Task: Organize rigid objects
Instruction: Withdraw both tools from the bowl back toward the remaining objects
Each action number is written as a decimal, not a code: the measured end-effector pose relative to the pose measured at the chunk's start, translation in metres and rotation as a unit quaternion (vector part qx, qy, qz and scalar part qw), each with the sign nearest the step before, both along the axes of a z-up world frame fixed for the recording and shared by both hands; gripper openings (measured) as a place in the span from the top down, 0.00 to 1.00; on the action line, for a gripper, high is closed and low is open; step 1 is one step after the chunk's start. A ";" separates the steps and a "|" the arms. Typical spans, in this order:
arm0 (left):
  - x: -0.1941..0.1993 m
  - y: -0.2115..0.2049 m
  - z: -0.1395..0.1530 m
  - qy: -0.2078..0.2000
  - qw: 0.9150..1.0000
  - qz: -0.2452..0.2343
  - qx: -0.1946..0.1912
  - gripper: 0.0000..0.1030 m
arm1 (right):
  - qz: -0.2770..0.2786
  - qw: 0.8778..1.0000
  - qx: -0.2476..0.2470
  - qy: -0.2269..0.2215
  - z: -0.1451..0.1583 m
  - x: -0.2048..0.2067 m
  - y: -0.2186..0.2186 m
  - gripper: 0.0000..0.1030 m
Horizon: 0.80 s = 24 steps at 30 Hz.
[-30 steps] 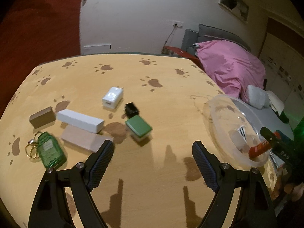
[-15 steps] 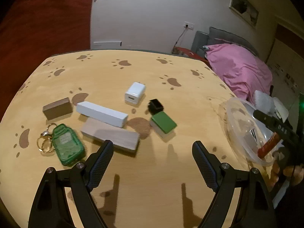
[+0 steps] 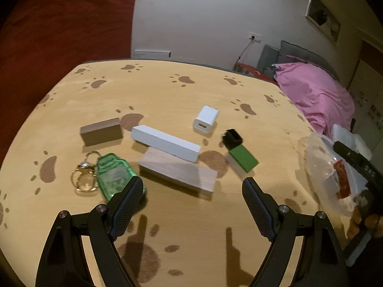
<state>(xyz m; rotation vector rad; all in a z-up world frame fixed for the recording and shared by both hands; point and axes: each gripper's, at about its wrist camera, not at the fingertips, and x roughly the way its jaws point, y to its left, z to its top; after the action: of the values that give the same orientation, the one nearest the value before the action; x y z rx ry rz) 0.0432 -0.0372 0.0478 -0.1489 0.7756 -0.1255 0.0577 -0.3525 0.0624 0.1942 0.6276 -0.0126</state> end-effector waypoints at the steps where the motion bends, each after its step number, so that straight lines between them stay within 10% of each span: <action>1: 0.000 0.001 0.000 -0.001 1.000 0.002 0.004 0.17 | 0.002 1.000 -0.001 -0.001 0.001 0.000 0.003 0.03; 24: 0.010 0.065 -0.025 0.028 0.997 0.078 0.000 0.17 | 0.140 0.988 -0.043 0.043 -0.016 -0.001 0.113 0.03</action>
<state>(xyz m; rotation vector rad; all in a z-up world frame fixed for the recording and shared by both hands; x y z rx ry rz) 0.0528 0.0275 0.0227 -0.2140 0.8166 0.0274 0.0571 -0.2391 0.0461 0.0207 0.7347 0.2230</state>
